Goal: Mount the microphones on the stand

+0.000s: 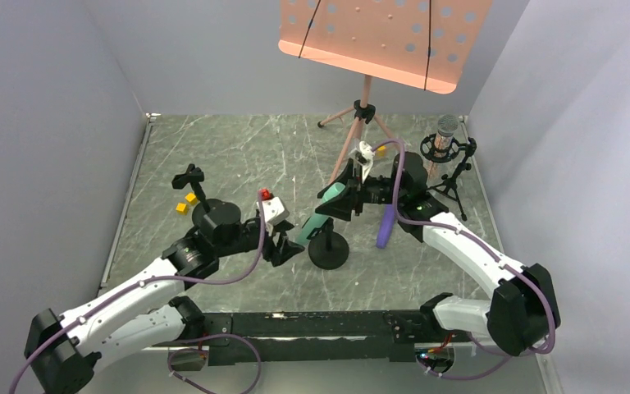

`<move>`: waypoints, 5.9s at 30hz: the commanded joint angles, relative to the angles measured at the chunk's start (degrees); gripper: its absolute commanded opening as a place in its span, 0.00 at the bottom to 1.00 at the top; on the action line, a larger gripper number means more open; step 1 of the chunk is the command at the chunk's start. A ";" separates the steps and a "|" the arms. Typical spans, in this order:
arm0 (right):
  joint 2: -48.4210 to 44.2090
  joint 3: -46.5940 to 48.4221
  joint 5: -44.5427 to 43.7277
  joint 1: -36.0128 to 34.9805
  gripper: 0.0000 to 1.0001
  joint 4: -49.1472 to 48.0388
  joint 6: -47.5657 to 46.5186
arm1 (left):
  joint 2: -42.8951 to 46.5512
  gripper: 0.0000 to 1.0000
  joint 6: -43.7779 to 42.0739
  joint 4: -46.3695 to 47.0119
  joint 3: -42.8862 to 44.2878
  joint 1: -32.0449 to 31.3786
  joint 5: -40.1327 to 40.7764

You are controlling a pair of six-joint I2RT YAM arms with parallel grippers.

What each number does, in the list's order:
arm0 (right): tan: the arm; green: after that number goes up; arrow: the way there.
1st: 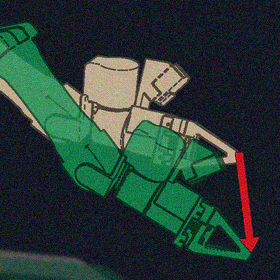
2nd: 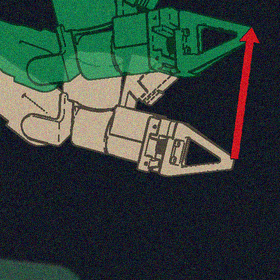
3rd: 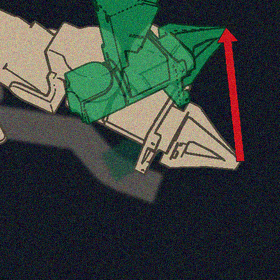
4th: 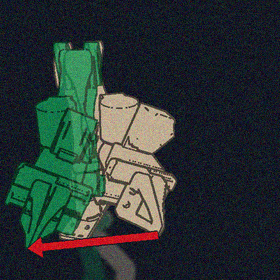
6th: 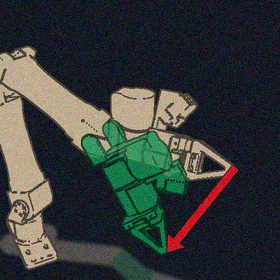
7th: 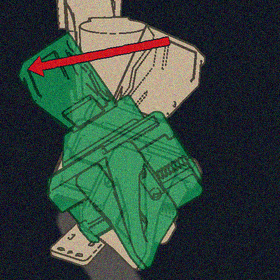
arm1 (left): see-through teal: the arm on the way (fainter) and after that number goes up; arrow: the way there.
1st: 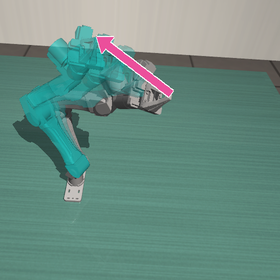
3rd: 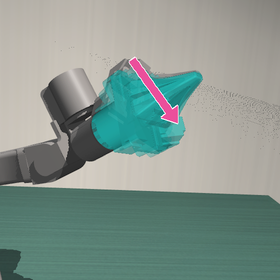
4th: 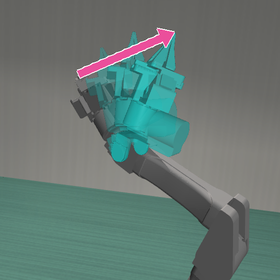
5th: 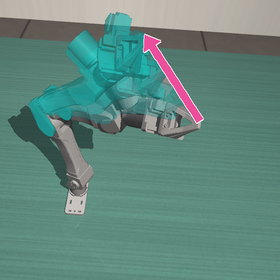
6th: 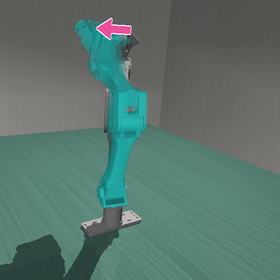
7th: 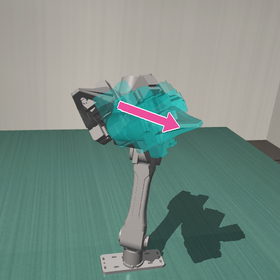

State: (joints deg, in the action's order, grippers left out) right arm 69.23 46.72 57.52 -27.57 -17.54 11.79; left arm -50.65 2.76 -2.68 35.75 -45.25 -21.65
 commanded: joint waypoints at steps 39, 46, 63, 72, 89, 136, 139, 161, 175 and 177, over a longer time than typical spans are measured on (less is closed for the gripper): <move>-2.55 4.92 7.12 3.06 1.00 13.11 -9.68 | -9.02 0.99 -2.06 12.98 2.38 -0.14 -0.41; -7.08 2.65 13.50 11.62 1.00 11.53 -9.61 | -13.66 0.95 -1.01 14.65 4.01 -0.12 0.03; -11.42 -4.36 20.45 21.42 1.00 11.93 -12.35 | -14.61 0.16 2.46 13.98 6.69 -0.26 -4.12; -12.27 -3.64 22.97 25.17 1.00 12.02 -10.21 | -0.63 0.01 2.91 -7.38 15.48 6.51 6.56; -12.84 -3.93 23.52 27.97 1.00 11.88 -10.04 | -38.93 0.00 2.40 10.35 43.55 25.83 15.55; -11.28 -2.63 23.03 33.54 1.00 20.15 -18.86 | -13.15 0.99 2.45 -1.81 31.90 27.35 18.60; -11.73 -2.60 21.75 33.93 1.00 21.13 -19.96 | -7.00 0.99 2.27 -6.20 30.85 27.41 20.08; -12.77 -3.21 22.28 34.76 1.00 19.30 -18.25 | 8.73 0.85 5.93 -34.57 21.96 31.68 30.47; -13.51 -3.40 23.34 34.80 1.00 17.80 -16.20 | 0.35 0.93 3.45 -25.29 19.33 57.77 7.32; -13.47 -3.30 23.34 34.78 1.00 17.80 -16.19 | -2.63 0.84 1.21 -24.41 19.23 59.00 1.78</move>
State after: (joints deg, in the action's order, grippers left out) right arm 56.88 42.35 79.09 6.98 2.96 -4.56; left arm -49.36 7.49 -31.70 54.43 11.68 -8.21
